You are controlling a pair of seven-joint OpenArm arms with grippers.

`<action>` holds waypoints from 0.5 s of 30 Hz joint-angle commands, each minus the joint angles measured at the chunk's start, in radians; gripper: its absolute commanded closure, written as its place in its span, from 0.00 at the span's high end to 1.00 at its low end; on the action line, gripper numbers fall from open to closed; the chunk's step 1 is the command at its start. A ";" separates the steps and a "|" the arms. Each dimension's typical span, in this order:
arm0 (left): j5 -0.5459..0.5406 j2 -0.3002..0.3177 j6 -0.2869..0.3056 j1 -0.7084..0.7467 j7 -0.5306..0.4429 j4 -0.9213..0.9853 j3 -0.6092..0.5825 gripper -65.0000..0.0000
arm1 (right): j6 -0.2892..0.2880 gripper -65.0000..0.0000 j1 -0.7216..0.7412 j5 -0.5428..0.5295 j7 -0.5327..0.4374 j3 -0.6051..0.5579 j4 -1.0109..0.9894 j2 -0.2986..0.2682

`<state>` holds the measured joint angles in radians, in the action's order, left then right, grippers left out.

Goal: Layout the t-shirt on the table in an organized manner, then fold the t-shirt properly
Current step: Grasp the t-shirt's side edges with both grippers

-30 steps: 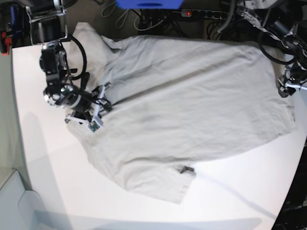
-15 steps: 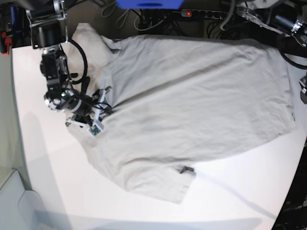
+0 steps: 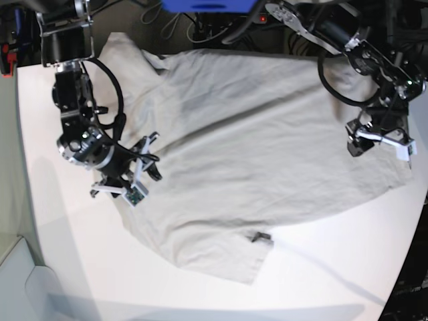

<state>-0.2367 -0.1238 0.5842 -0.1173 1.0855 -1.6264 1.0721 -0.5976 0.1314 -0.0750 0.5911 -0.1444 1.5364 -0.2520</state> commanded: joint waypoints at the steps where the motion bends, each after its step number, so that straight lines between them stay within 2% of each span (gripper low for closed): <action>1: 0.013 0.009 0.003 -0.011 -0.023 0.010 -0.011 0.66 | 0.003 0.41 0.020 -0.009 -0.020 0.004 0.017 0.000; 3: 0.064 0.011 0.004 -0.008 -0.032 0.033 -0.019 0.64 | 0.003 0.41 0.018 -0.006 -0.020 0.004 0.023 0.001; 4: 0.089 0.013 0.004 -0.008 -0.035 0.041 -0.019 0.58 | 0.003 0.41 0.018 -0.006 -0.020 0.004 0.017 0.000; 8: 0.178 0.045 0.004 -0.008 -0.031 0.044 -0.017 0.17 | 0.003 0.41 0.018 -0.006 -0.020 0.004 0.009 -0.002; 10: 0.202 0.051 0.004 -0.008 -0.029 0.044 -0.016 0.00 | 0.003 0.41 0.018 -0.006 -0.020 0.009 0.009 -0.002; 15: 0.305 0.072 0.004 -0.014 -0.029 0.044 -0.019 0.02 | 0.003 0.41 0.018 -0.006 -0.024 0.004 0.008 -0.005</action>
<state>0.0860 -0.0597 0.5861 -0.1150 1.0691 -1.5658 1.0576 -0.5976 0.1318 -0.0704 0.5907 -0.1448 1.5295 -0.2508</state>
